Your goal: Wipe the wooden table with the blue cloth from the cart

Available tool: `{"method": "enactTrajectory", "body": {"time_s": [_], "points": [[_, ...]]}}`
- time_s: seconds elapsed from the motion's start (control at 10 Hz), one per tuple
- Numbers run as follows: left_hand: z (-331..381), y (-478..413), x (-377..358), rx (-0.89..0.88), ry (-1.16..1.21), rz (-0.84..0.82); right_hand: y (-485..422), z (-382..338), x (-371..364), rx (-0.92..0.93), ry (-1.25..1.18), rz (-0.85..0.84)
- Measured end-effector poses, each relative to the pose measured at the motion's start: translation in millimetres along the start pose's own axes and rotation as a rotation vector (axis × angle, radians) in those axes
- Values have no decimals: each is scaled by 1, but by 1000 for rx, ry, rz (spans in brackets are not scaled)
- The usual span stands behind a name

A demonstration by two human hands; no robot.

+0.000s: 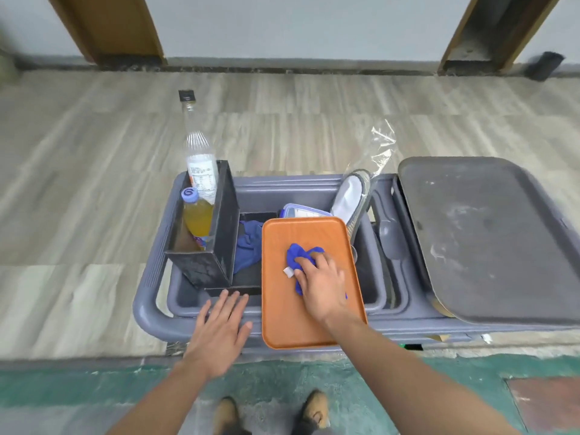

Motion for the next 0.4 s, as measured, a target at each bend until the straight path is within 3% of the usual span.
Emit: {"method": "enactTrajectory", "body": {"time_s": [0.3,0.4], "points": [[6,-1,12,65,27,-64,-1,5,-13,53,109,-142],[8,16,0,124,107,20,3,3,-11,58,90,-178]]}}
Point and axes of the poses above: each hand's wrist, its own y-axis away from the middle knuckle, its own x-axis out of the back of the hand, z = x × y, the point moved 5 cm from there along -y, towards the middle knuckle, and after that the axes turned 1 degree about z, right-handed, at the moved point
